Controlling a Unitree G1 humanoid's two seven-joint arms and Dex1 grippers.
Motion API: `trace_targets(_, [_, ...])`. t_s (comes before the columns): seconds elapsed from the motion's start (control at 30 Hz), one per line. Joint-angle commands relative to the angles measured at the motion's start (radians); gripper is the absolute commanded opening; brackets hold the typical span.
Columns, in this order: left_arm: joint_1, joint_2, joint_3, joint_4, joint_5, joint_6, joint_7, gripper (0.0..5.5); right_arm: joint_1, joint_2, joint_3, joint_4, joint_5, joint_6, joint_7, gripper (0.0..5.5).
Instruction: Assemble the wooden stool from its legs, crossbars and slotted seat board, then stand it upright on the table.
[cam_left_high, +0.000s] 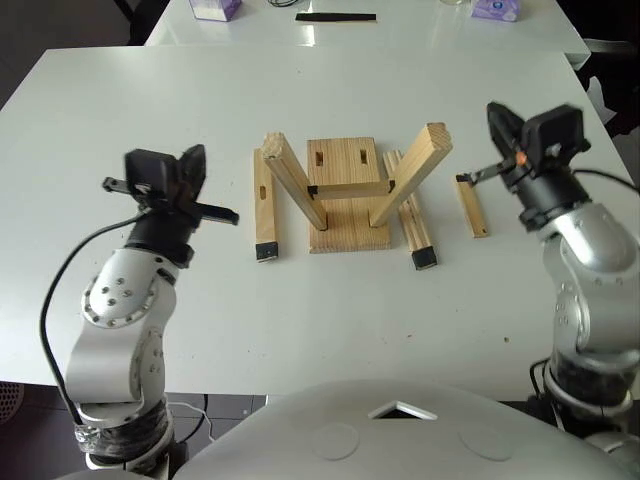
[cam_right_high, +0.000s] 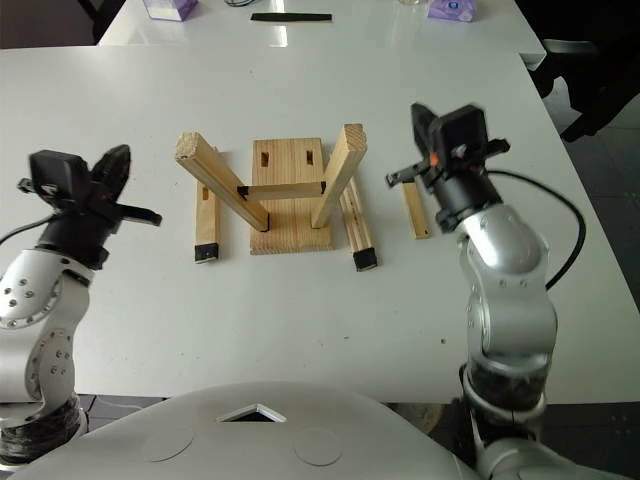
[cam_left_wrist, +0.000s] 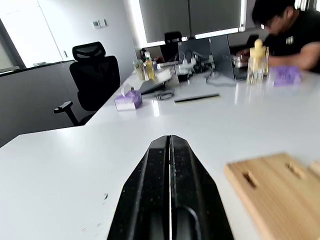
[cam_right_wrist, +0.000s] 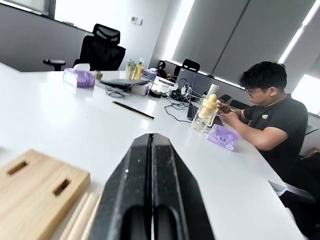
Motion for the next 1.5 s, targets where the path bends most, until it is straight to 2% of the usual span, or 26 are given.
trace_targets(0.03, [-0.383,-0.163,-0.009,-0.028,-0.34,0.142,0.21,0.0,-0.296,0.156,-0.097,0.006,0.37,0.3,0.008,0.01])
trace_targets(0.13, [-0.495,-0.234,-0.023,-0.01,-0.525,0.164,0.369,0.0,-0.378,0.158,-0.103,0.034,0.463,0.365,-0.005,0.01])
trace_targets(0.3, [-0.523,-0.187,-0.054,0.039,-0.658,0.209,0.476,0.0,-0.36,0.077,-0.025,0.077,0.431,0.316,-0.002,0.01])
trace_targets(0.63, [-0.55,-0.079,-0.096,0.121,-0.837,0.152,0.602,0.0,-0.403,0.082,-0.07,0.086,0.592,0.3,-0.004,0.01])
trace_targets(0.73, [-0.483,-0.067,-0.136,0.159,-0.842,0.155,0.605,0.0,-0.307,0.024,-0.007,0.061,0.568,0.3,0.01,0.01])
trace_targets(0.87, [-0.275,-0.065,-0.272,0.187,-0.771,0.178,0.538,0.0,-0.076,-0.097,0.185,0.063,0.429,0.181,0.091,0.01])
trace_targets(0.97, [-0.199,-0.057,-0.317,0.183,-0.726,0.147,0.506,0.0,-0.069,-0.084,0.199,0.068,0.444,0.136,0.095,0.01])
trace_targets(1.13, [-0.295,-0.067,-0.242,0.177,-0.765,0.029,0.505,0.0,-0.218,-0.008,0.061,0.12,0.622,0.157,0.036,0.01])
trace_targets(1.23, [-0.408,-0.035,-0.111,0.162,-0.856,-0.095,0.513,0.0,-0.386,0.036,-0.098,0.26,0.801,0.168,-0.078,0.01])
trace_targets(1.3, [-0.443,0.007,0.0,0.171,-0.945,-0.172,0.489,0.0,-0.453,-0.004,-0.153,0.377,0.809,0.161,-0.094,0.01])
trace_targets(1.33, [-0.438,0.03,0.04,0.184,-0.975,-0.193,0.464,0.0,-0.456,-0.046,-0.136,0.428,0.759,0.151,-0.078,0.01])
trace_targets(1.4, [-0.338,0.091,0.116,0.226,-1.014,-0.188,0.357,0.0,-0.375,-0.165,0.007,0.516,0.569,0.049,0.06,0.01])
trace_targets(1.5, [-0.059,0.205,0.078,0.299,-0.864,-0.12,0.065,0.0,-0.227,-0.312,0.259,0.637,0.308,-0.169,0.282,0.01])
